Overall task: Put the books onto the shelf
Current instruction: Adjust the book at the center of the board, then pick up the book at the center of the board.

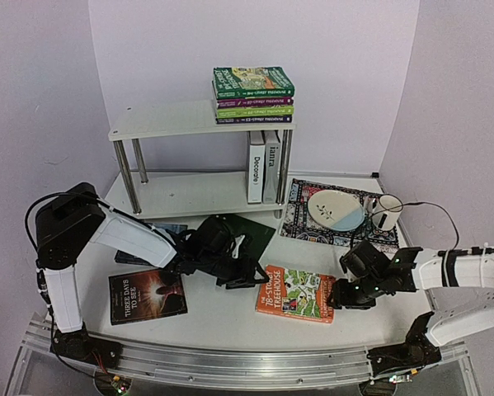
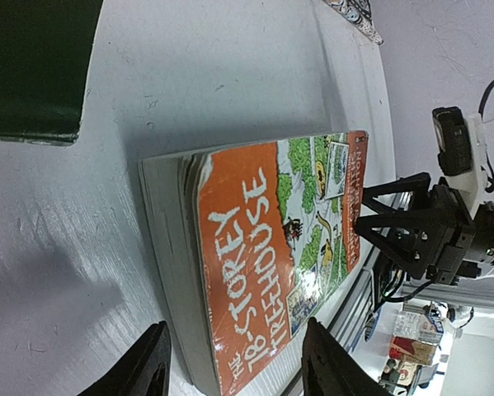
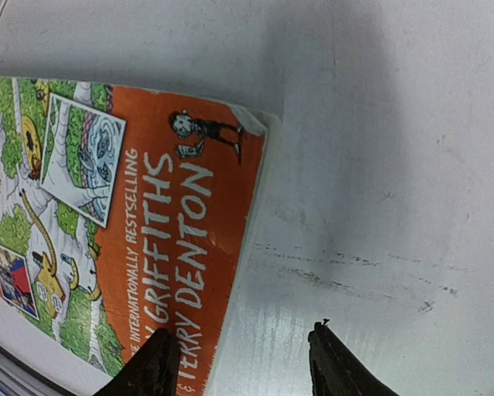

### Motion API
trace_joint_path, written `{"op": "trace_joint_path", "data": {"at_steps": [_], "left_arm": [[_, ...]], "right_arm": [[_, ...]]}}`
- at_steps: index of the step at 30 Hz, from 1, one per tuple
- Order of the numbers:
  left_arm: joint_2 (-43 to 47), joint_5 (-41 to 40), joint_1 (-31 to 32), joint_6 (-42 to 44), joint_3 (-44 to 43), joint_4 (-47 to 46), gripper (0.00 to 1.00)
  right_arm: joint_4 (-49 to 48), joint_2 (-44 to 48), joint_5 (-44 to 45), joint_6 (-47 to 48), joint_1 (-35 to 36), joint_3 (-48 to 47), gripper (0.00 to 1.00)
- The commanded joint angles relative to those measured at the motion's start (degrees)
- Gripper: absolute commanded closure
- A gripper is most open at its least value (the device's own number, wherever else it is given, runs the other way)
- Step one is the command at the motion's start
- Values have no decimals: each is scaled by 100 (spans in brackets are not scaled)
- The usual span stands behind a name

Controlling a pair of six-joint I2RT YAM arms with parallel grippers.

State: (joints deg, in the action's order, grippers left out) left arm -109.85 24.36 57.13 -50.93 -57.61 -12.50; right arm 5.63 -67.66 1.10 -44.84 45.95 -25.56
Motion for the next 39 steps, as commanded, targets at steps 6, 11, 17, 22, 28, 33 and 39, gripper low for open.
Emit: {"op": "trace_joint_path", "data": {"at_steps": [6, 11, 17, 22, 28, 33, 39], "left_arm": [[-519, 173, 106, 87, -540, -132, 47], [-508, 439, 105, 57, -697, -140, 68], [-363, 837, 107, 31, -904, -228, 82], [-376, 1131, 107, -125, -937, -516, 93], [-426, 1188, 77, -197, -882, -596, 100], [-270, 1209, -140, -396, -668, -596, 100], [-44, 1337, -362, -509, -539, -595, 100]], "right_arm": [[-507, -286, -393, -445, 13, 224, 61], [-767, -454, -585, -387, 17, 246, 65], [-1035, -633, -850, -341, 14, 300, 67], [-1079, -640, -854, -323, 18, 297, 67], [-1012, -569, -845, -213, 12, 243, 57], [7, 14, -198, 281, 13, -122, 31], [970, 643, 317, 1095, 28, -762, 20]]}}
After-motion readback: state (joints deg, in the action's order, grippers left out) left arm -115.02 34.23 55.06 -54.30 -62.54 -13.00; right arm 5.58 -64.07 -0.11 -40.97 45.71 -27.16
